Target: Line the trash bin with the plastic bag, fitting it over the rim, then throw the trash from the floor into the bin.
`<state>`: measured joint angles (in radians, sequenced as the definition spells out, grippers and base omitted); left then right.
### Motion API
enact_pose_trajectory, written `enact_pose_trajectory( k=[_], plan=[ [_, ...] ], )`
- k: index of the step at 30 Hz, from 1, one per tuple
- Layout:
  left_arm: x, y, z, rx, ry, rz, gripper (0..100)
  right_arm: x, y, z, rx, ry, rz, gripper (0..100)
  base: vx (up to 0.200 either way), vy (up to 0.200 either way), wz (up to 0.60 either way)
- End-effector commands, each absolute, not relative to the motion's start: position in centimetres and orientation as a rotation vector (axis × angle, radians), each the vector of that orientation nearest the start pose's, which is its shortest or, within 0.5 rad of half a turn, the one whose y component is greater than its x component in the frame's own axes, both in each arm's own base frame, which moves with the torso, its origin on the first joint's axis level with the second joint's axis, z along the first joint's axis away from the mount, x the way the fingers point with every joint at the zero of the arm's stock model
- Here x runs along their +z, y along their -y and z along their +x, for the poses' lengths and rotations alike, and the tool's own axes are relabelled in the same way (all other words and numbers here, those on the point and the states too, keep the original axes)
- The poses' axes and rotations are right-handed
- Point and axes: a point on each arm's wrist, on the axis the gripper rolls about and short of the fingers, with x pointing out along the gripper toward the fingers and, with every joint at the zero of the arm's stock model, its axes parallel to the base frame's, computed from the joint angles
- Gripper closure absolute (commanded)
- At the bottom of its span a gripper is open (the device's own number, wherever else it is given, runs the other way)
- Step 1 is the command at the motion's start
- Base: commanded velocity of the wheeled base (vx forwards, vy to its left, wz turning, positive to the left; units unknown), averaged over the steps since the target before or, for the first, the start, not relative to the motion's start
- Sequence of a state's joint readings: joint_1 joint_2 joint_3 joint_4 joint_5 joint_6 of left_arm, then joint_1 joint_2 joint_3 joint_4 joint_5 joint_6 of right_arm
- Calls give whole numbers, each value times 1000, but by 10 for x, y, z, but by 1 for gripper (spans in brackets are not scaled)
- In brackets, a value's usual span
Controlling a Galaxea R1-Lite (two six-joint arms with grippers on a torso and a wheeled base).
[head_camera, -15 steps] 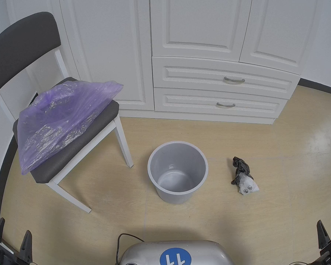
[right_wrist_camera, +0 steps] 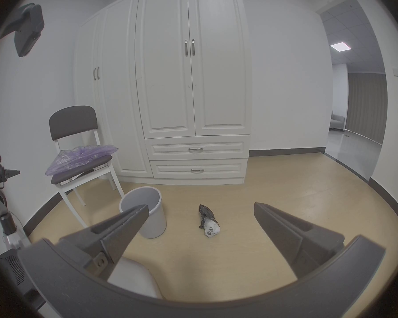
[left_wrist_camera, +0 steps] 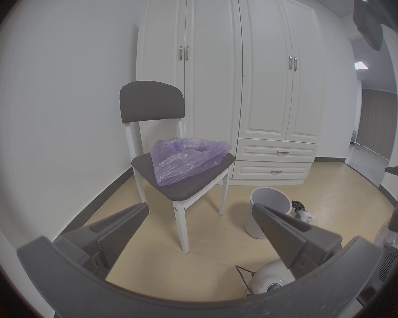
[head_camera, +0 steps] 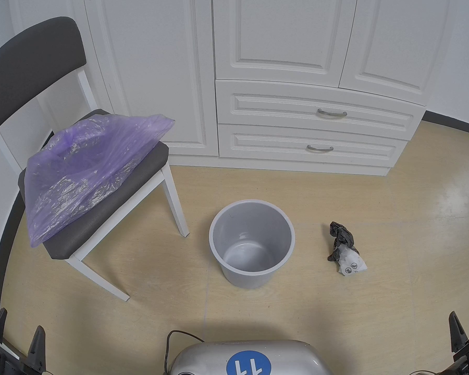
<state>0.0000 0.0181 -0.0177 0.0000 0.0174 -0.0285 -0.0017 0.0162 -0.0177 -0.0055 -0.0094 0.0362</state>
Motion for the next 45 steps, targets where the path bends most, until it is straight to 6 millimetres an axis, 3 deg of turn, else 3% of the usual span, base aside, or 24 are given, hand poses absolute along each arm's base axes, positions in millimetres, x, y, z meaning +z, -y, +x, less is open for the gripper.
enact_pose_trajectory(
  k=[1,24,31,38,40,41,42,45],
  plan=[
    [77,0,-23,17,3,-29,0,76,0,-23,-11,6,35,0,0,0,0],
    [76,1,-23,-49,5,75,0,76,-1,-23,20,4,-64,0,0,0,0],
    [76,0,-23,9,2,-43,0,76,0,-23,-9,8,31,0,0,0,0],
    [76,0,-23,20,4,-52,0,76,0,-23,-14,9,31,0,0,0,0],
    [76,0,-23,2,6,34,0,95,-1,-26,29,168,-116,0,0,0,0],
    [76,0,-23,2,6,34,0,95,-1,-26,29,168,-116,0,0,0,0],
    [77,0,-23,-17,13,51,0,112,-3,-30,89,335,-231,0,0,0,0],
    [78,0,-23,-15,20,35,0,121,-4,-33,107,378,-252,0,0,0,0]
  ],
)
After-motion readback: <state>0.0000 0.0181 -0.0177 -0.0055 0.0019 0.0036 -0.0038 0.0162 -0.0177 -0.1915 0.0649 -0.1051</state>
